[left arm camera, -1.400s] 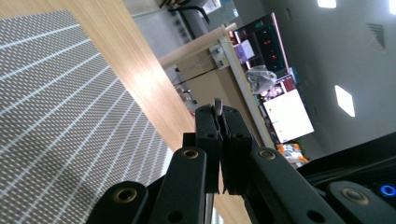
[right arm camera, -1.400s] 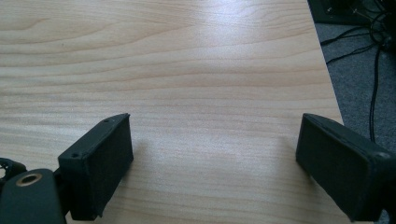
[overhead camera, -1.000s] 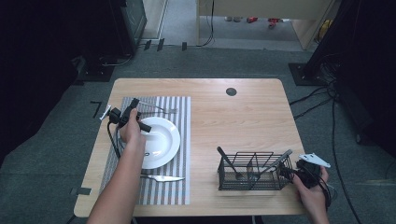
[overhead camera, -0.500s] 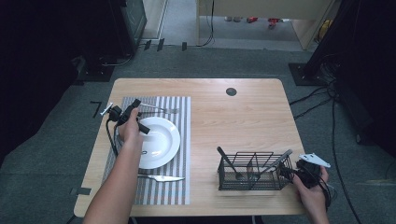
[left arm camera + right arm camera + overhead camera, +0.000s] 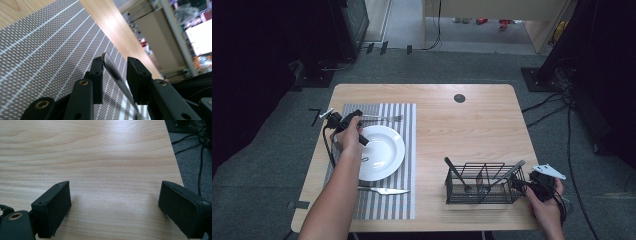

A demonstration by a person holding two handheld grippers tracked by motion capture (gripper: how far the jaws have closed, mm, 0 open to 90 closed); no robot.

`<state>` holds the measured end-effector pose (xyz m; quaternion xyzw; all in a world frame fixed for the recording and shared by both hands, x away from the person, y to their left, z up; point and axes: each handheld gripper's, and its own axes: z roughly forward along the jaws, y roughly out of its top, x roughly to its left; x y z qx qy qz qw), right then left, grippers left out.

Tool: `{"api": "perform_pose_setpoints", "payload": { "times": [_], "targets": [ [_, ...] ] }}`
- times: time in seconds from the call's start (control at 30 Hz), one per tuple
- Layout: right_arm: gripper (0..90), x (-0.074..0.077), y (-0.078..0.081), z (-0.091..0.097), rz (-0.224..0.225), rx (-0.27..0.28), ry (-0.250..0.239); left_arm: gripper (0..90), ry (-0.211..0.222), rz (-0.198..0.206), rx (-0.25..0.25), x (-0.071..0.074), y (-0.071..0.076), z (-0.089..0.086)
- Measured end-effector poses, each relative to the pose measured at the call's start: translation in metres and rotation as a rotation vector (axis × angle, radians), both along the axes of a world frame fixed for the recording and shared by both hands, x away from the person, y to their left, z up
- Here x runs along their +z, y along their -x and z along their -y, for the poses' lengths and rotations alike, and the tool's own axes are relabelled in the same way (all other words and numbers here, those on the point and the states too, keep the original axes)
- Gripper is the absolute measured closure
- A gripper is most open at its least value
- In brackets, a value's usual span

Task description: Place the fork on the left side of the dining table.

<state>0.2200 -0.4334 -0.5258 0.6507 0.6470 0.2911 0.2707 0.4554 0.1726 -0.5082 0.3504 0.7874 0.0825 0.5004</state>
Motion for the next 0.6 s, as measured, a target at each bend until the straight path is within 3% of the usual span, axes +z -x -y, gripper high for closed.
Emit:
{"api": "perform_pose_setpoints", "payload": {
  "times": [0.23,0.37,0.47,0.6],
  "targets": [
    [10.8,0.0000,0.0000,0.0000,0.000,0.000,0.000,61.7,-0.058,-0.041,-0.023,0.0024,-0.0025,0.0002],
    [10.8,0.0000,0.0000,0.0000,0.000,0.000,0.000,58.3,-0.063,-0.065,-0.032,0.0017,-0.0049,-0.0012],
    [10.8,0.0000,0.0000,0.0000,0.000,0.000,0.000,54.8,-0.071,-0.110,-0.059,0.0026,-0.0087,-0.0021],
    [10.8,0.0000,0.0000,0.0000,0.000,0.000,0.000,52.0,-0.069,-0.123,-0.065,0.0003,-0.0107,-0.0035]
  ]
}}
